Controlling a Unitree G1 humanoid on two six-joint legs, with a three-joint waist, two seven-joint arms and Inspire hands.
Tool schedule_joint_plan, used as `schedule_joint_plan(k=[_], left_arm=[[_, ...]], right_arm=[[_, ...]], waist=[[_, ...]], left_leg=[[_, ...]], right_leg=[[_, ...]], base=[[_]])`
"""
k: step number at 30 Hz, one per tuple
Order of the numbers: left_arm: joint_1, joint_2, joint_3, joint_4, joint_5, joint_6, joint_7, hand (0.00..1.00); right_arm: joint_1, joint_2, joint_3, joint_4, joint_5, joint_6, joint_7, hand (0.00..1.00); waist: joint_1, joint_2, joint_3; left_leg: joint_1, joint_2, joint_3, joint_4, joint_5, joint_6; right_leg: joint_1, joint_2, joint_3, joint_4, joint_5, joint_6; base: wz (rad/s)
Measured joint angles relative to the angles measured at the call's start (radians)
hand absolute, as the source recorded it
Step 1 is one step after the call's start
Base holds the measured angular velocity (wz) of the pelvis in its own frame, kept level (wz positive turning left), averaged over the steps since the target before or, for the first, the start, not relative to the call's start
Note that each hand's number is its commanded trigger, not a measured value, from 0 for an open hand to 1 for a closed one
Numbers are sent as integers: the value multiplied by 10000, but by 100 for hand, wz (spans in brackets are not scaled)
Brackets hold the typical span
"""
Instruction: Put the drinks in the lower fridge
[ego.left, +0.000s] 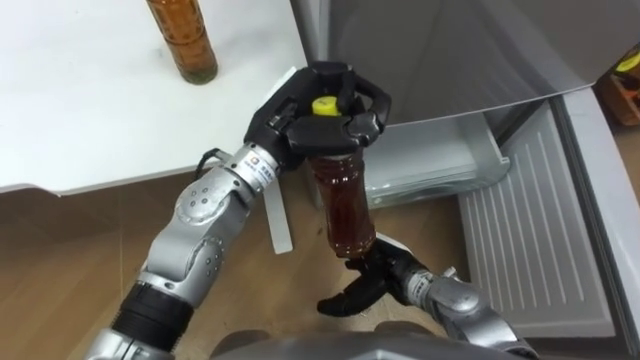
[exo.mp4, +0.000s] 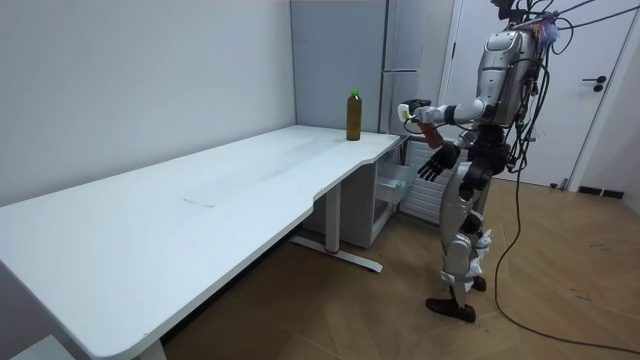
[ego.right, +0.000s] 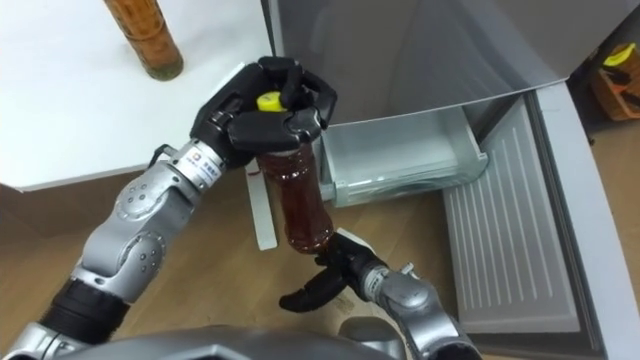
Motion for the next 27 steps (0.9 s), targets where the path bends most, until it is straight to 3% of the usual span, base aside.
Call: schedule_joint_plan(k=[11, 23, 27], left_arm=[[0, 17, -184, 119, 316, -1, -165, 100], [1, 57, -206, 389, 344, -90, -226, 100], [2, 106, -199, 674, 430, -97, -225, 100]], right_arm=[[-11, -54, -7, 82, 105, 0, -37, 0], [55, -132, -230, -199, 1292, 1, 403, 0], [178, -352, -206, -678, 1277, 24, 681, 0]], waist=[[-8, 0, -1], [18, 16, 4], [60, 8, 9]], left_leg=[[-276, 28, -21, 194, -29, 38], [-279, 28, -24, 231, -43, 47], [-276, 14, -12, 235, -42, 49]], right_leg=[[-164, -6, -38, 37, 1, -1], [-157, -2, -36, 31, 2, -3], [-197, -15, -2, 82, 2, -2]], base=[[0], [0], [0]])
